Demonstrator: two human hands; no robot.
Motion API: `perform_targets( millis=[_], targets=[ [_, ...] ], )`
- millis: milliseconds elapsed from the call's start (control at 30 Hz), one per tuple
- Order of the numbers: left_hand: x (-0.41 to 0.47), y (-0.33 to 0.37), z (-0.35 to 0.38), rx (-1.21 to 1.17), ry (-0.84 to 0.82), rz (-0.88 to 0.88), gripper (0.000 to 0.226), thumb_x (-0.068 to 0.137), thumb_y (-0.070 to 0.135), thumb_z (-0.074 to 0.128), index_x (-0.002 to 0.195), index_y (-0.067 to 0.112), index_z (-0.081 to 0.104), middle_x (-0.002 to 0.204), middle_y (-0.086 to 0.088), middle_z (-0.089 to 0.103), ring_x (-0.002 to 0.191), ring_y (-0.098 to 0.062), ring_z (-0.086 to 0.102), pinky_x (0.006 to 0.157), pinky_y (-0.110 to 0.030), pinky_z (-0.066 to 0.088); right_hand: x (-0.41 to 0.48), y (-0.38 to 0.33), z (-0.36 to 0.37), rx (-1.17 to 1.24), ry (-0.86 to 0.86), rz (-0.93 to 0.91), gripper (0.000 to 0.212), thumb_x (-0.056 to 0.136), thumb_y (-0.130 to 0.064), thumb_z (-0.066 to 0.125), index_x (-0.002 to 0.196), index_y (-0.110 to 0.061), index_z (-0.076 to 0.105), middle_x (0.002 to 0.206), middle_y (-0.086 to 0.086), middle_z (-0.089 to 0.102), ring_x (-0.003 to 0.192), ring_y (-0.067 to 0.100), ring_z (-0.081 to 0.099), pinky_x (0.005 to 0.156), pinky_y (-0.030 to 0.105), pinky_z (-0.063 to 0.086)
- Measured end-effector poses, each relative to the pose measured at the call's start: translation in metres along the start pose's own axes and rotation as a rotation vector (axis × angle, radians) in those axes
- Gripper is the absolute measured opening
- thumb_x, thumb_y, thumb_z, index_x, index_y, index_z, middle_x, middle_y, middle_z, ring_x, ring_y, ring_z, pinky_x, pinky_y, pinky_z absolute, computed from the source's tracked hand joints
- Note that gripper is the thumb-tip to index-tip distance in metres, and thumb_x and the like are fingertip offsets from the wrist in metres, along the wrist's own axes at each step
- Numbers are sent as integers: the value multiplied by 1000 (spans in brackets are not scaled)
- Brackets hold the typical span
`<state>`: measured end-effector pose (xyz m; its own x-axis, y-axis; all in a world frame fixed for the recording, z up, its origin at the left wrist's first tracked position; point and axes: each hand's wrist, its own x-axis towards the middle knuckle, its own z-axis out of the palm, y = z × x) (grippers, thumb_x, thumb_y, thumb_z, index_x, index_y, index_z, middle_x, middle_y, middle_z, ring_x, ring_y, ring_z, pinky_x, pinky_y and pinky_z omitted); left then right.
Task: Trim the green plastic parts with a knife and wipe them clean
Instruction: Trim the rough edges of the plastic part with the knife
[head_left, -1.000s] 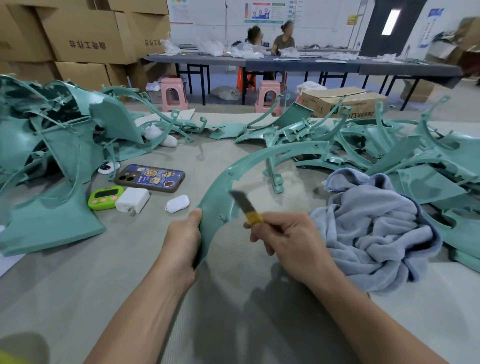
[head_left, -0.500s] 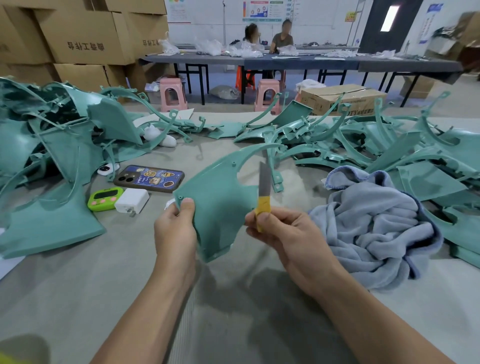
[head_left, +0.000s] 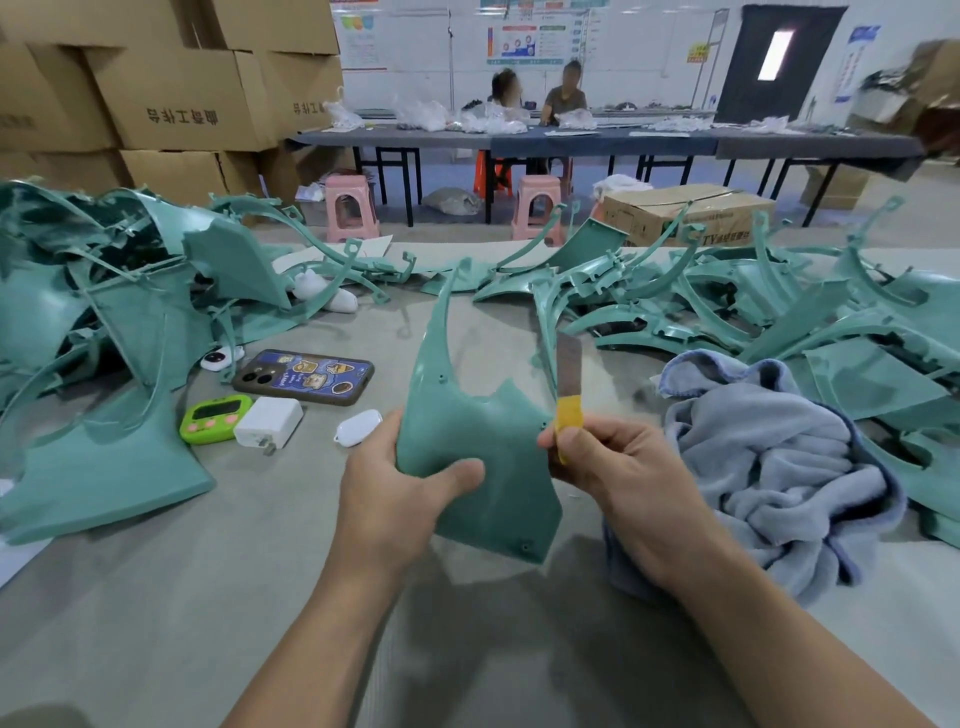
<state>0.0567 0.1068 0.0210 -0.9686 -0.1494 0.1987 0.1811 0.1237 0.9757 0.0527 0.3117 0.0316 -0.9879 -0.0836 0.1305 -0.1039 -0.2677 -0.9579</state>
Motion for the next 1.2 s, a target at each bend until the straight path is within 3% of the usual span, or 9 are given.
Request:
perform_targets(
  millis=[133, 200, 333, 467, 567, 700, 867, 1033, 1200],
  targets=[
    [6, -2, -2, -246, 175, -132, 24, 73, 4, 83, 88, 22, 80, 89, -3, 79, 80, -21, 76, 62, -27, 59, 0, 2, 1, -59, 20, 1, 18, 88, -20, 67, 85, -10, 81, 97, 14, 78, 90, 23, 74, 81, 28, 60],
    [11, -4, -8, -337, 292, -166, 20, 79, 0, 79, 85, 19, 81, 89, -4, 79, 79, -20, 76, 61, -26, 59, 1, 1, -1, -105, 98, -2, 20, 98, -12, 61, 88, -7, 78, 91, 13, 78, 74, 19, 73, 61, 20, 54],
    [14, -6, -14, -328, 230, -188, 18, 76, -6, 77, 88, 8, 80, 91, -11, 79, 82, -27, 76, 73, -33, 61, 0, 3, -3, -164, 81, 67, 27, 105, -9, 52, 88, -6, 74, 75, 14, 72, 43, 18, 54, 41, 21, 38],
    [15, -8, -15, -282, 285, -175, 24, 72, -14, 77, 78, 9, 79, 82, -7, 79, 71, -20, 76, 58, -23, 58, -1, 5, 2, -235, 30, 123, 29, 104, -7, 51, 85, -4, 72, 65, 11, 65, 39, 16, 44, 39, 21, 35],
    [15, -8, -18, -248, 265, -176, 32, 69, -21, 74, 71, 11, 77, 76, -5, 78, 65, -19, 75, 52, -23, 56, -2, 6, 5, -280, 6, 181, 36, 101, -6, 54, 71, -12, 73, 57, 11, 58, 39, 14, 38, 37, 19, 30],
    [11, -7, -10, -205, 183, -155, 39, 70, -27, 66, 72, 11, 75, 73, -1, 77, 67, -17, 75, 51, -21, 55, -4, 9, 12, -315, 32, 195, 44, 102, -13, 52, 65, -22, 72, 50, 4, 52, 43, 13, 38, 40, 17, 28],
    [8, -7, -5, -214, 126, -143, 38, 72, -28, 63, 95, 1, 70, 77, -1, 78, 69, -12, 74, 54, -19, 54, -3, 15, 21, -312, 44, 196, 48, 104, -17, 49, 61, -25, 68, 49, 6, 47, 42, 13, 37, 45, 22, 26],
    [9, -9, -8, -173, 113, -127, 37, 70, -27, 65, 92, 1, 71, 81, -4, 78, 75, -16, 74, 59, -21, 56, 1, 13, 7, -682, 182, 216, 39, 91, -16, 55, 55, -17, 67, 42, 1, 52, 37, 12, 40, 44, 25, 28],
    [12, -8, -9, -173, 128, -139, 45, 56, -7, 74, 99, 1, 69, 85, -6, 78, 78, -17, 74, 62, -22, 58, -4, 9, 16, -376, 26, 135, 41, 99, -14, 52, 62, -20, 68, 45, 7, 46, 42, 16, 33, 41, 23, 23]
  ],
)
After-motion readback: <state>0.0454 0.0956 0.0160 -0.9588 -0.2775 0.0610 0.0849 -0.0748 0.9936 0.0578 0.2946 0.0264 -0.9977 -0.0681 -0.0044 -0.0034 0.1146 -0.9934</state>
